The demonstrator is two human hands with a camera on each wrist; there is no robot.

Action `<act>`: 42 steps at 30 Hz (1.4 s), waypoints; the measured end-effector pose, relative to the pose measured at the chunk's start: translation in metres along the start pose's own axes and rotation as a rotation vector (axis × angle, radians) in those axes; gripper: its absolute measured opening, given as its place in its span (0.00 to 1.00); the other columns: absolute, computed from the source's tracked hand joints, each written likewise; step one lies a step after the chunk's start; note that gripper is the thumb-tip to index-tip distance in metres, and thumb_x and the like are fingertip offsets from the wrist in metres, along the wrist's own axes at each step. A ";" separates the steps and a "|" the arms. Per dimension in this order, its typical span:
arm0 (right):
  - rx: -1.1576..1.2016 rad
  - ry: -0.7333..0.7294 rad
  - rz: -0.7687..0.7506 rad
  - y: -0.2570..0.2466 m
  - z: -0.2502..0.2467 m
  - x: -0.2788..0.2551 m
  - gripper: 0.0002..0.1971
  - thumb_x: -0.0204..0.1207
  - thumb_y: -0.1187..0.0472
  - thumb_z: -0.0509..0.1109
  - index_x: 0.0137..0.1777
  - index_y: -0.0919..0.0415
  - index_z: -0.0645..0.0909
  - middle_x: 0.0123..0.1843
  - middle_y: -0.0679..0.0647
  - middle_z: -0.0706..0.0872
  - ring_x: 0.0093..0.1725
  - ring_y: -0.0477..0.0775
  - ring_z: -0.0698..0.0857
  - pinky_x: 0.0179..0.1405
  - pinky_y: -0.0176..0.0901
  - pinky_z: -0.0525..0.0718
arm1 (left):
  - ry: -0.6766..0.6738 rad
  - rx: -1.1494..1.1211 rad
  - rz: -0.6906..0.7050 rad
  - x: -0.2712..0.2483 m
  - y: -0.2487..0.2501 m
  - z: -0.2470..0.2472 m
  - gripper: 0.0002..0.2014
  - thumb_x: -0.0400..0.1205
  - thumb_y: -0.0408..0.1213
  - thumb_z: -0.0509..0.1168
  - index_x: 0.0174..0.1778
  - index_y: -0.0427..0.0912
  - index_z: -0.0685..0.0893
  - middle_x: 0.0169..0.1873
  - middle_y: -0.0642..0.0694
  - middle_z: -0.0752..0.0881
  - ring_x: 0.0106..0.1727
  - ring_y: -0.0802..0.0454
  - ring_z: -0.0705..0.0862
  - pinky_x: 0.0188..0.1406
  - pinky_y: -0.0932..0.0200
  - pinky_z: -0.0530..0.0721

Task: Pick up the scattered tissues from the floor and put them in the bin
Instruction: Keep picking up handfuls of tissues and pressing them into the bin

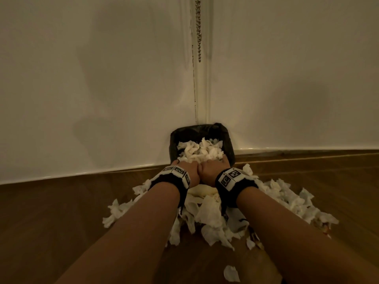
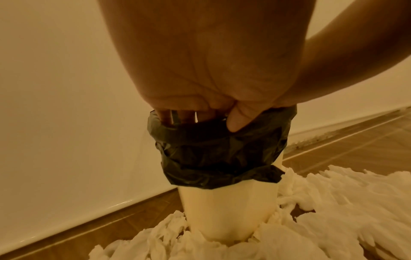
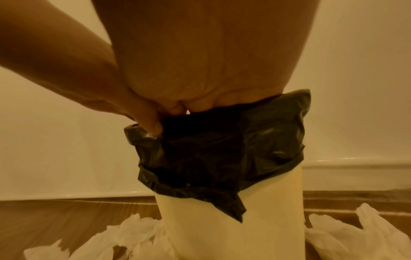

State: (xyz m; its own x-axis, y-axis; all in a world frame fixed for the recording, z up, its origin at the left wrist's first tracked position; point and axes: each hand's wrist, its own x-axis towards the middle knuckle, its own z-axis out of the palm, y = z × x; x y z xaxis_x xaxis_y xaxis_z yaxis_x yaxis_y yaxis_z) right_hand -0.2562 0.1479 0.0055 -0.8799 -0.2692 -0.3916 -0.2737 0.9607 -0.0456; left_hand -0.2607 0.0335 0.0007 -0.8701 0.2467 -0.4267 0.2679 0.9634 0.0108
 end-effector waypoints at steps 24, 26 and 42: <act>0.385 0.004 0.311 0.084 0.045 -0.156 0.17 0.82 0.63 0.58 0.29 0.61 0.68 0.35 0.58 0.75 0.38 0.57 0.77 0.40 0.44 0.75 | -0.112 -0.074 0.212 -0.089 0.125 0.094 0.13 0.83 0.35 0.57 0.62 0.49 0.80 0.64 0.44 0.79 0.62 0.46 0.79 0.57 0.56 0.78; 0.441 0.003 0.397 0.095 0.073 -0.159 0.19 0.80 0.63 0.59 0.26 0.59 0.66 0.28 0.55 0.70 0.28 0.55 0.71 0.33 0.42 0.71 | -0.176 -0.040 0.232 -0.091 0.136 0.124 0.14 0.85 0.34 0.56 0.65 0.47 0.79 0.66 0.43 0.77 0.65 0.45 0.78 0.63 0.53 0.77; 0.328 -0.234 0.345 0.061 0.208 -0.138 0.22 0.81 0.54 0.60 0.75 0.55 0.69 0.78 0.63 0.60 0.75 0.69 0.63 0.74 0.60 0.69 | -0.324 -0.039 0.160 -0.105 0.145 0.235 0.16 0.87 0.35 0.51 0.72 0.40 0.69 0.71 0.39 0.66 0.68 0.39 0.72 0.63 0.47 0.76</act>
State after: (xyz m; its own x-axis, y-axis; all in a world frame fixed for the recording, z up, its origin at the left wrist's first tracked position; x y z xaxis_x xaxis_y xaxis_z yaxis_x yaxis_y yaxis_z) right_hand -0.0706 0.2574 -0.1338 -0.7769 0.0520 -0.6274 0.1853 0.9713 -0.1490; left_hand -0.0337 0.1223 -0.1652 -0.6407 0.3550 -0.6808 0.3688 0.9200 0.1326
